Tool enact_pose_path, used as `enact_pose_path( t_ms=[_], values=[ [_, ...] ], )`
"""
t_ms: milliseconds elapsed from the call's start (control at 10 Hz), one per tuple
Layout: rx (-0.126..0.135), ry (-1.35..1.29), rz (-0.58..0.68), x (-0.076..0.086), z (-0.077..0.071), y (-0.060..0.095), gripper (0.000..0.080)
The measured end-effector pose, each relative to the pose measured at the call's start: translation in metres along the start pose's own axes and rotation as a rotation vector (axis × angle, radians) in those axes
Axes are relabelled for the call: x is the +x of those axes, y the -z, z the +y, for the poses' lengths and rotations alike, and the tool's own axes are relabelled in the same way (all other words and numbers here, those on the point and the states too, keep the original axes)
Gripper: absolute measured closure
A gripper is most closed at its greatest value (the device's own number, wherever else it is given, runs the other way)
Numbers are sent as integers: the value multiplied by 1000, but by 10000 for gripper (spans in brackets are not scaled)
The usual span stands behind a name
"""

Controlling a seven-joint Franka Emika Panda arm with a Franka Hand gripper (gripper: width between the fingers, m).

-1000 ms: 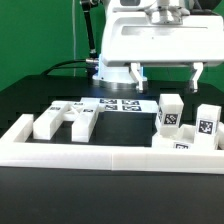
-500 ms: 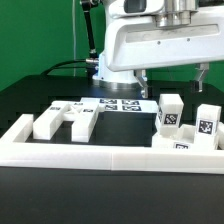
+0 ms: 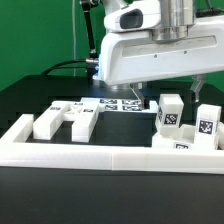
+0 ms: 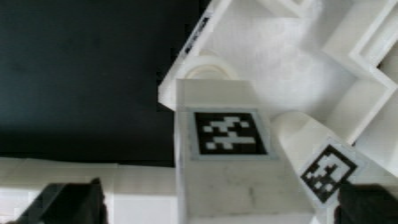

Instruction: Assemble chair

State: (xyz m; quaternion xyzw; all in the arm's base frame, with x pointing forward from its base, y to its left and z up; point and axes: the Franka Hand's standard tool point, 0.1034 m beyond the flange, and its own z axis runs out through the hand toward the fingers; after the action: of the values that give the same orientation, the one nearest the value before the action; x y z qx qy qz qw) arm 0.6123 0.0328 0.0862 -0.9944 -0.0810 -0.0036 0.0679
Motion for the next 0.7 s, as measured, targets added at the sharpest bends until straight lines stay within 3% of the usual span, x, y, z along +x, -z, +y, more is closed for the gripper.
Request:
enact_pose_path(
  t_ms=[500, 700],
  values=[
    [2, -18, -40, -4, 4, -2, 151],
    [13, -44, -192, -7, 1, 2, 151]
  ],
)
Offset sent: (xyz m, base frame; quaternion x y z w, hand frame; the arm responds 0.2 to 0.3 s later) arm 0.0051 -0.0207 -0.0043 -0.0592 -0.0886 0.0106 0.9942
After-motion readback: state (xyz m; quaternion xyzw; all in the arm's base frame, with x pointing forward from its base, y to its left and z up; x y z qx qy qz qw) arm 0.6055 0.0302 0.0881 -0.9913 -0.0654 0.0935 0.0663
